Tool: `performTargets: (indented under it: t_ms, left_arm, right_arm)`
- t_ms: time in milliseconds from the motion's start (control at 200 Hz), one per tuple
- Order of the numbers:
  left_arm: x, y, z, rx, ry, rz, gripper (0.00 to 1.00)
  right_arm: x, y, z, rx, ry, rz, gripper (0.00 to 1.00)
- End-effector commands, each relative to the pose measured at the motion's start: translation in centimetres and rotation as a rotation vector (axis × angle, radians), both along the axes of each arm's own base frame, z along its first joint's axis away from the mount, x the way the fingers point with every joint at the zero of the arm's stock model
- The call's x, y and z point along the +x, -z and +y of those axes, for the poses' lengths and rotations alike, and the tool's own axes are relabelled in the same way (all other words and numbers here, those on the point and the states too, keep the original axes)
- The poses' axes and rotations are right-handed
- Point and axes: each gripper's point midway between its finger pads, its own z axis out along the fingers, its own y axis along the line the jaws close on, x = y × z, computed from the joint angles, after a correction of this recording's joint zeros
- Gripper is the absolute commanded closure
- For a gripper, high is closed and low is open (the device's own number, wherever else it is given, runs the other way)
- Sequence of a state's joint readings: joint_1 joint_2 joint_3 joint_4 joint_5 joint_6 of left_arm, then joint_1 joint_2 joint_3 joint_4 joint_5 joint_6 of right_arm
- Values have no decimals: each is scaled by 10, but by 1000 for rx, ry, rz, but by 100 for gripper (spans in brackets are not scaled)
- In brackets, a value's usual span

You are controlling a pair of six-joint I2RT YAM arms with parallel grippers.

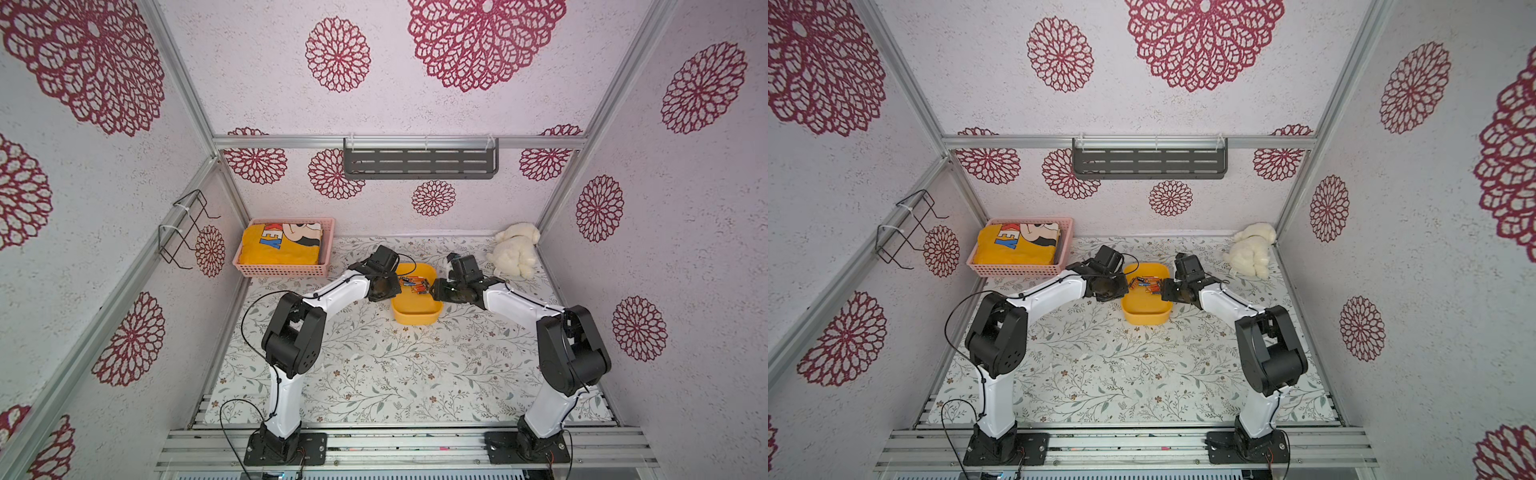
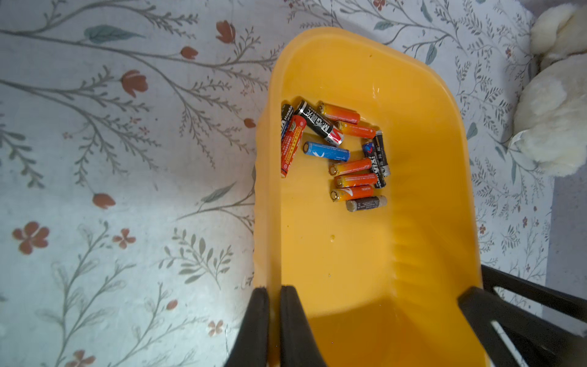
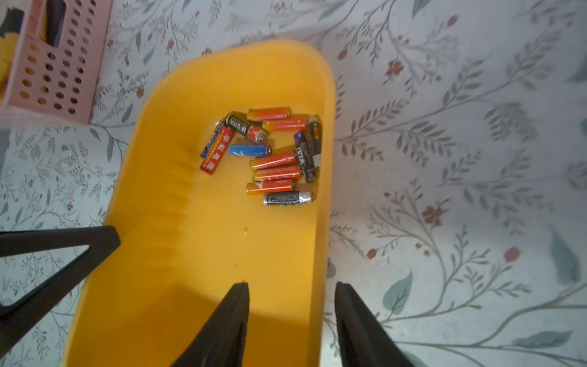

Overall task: Take the batteries out of the storage box
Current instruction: Move the storage box to the center of the board.

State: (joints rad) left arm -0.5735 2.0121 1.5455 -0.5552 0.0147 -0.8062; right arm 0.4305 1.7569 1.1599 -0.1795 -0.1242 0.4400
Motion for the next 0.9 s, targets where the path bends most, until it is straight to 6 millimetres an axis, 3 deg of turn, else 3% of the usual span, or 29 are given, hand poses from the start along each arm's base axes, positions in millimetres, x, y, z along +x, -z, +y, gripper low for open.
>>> performTargets:
  t_ms: [0,290,515,896]
  left_arm:
    - [-24,-9,8,35,-16,10,100]
    - [-59,4,46,177,-47,42,100]
    - [-70,17,54,238,-56,65,100]
    - [-70,35,68,339,-56,73,100]
  right_arm:
    - [-7,-8,3,0,14,-31,56]
    - [-43,7,21,1,-12,-4,87]
    - [-61,21,40,7,-13,29,90]
    - [-77,41,46,-5,38,54,90]
